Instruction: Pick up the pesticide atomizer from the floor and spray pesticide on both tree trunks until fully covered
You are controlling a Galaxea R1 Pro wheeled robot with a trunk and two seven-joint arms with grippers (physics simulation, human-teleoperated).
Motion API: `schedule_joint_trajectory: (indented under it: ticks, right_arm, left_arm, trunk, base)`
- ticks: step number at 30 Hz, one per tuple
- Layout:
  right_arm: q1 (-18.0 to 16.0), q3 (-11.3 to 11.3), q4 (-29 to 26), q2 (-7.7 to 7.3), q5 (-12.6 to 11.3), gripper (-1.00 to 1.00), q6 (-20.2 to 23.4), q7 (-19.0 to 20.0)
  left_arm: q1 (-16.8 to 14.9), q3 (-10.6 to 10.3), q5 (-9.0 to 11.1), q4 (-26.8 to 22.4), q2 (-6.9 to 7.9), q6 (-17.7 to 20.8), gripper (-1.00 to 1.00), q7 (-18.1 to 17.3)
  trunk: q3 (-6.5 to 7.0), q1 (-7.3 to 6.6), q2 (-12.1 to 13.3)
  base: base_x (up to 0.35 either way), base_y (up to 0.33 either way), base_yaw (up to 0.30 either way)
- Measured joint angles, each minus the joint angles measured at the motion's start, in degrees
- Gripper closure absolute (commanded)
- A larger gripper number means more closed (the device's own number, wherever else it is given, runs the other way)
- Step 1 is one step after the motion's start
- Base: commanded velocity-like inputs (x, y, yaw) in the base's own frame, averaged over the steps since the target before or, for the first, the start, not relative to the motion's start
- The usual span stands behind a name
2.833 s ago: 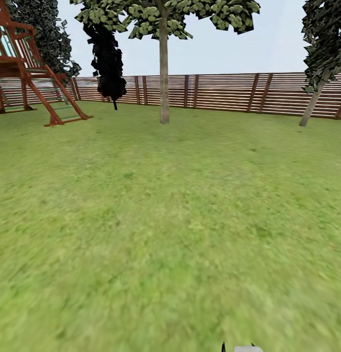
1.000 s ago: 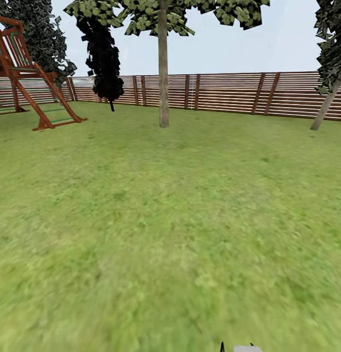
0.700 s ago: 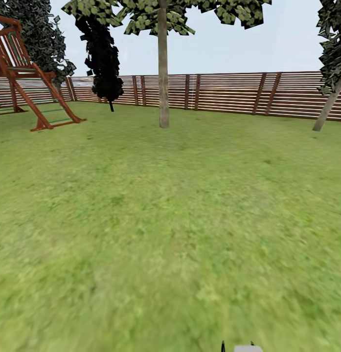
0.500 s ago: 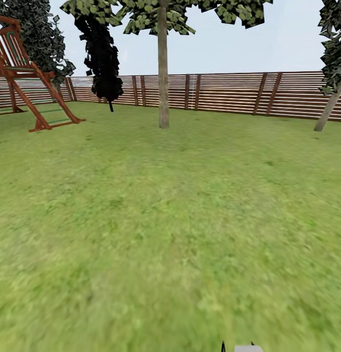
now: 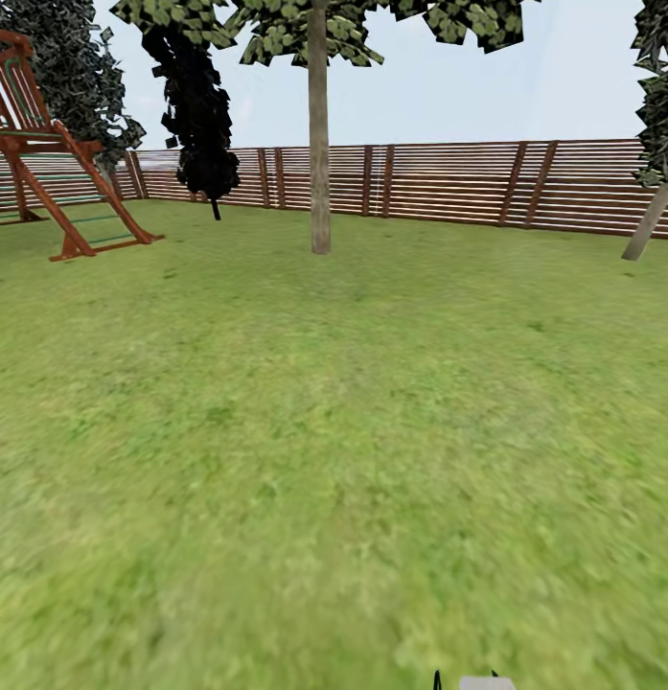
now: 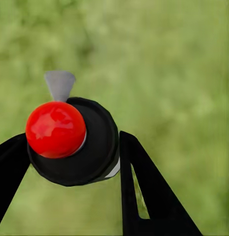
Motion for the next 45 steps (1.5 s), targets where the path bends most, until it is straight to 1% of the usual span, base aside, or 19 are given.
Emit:
schedule_joint_trajectory:
  ticks: [45]
  right_arm:
    - [0.0,0.0,-0.1,0.0,-0.1,-1.0,0.0,-0.1]
  left_arm:
    - [0.0,0.0,0.0,0.0,0.0,0.0,1.0,0.0]
  trunk:
    - [0.0,0.0,0.0]
  base:
    - [0.339,0.0,0.005]
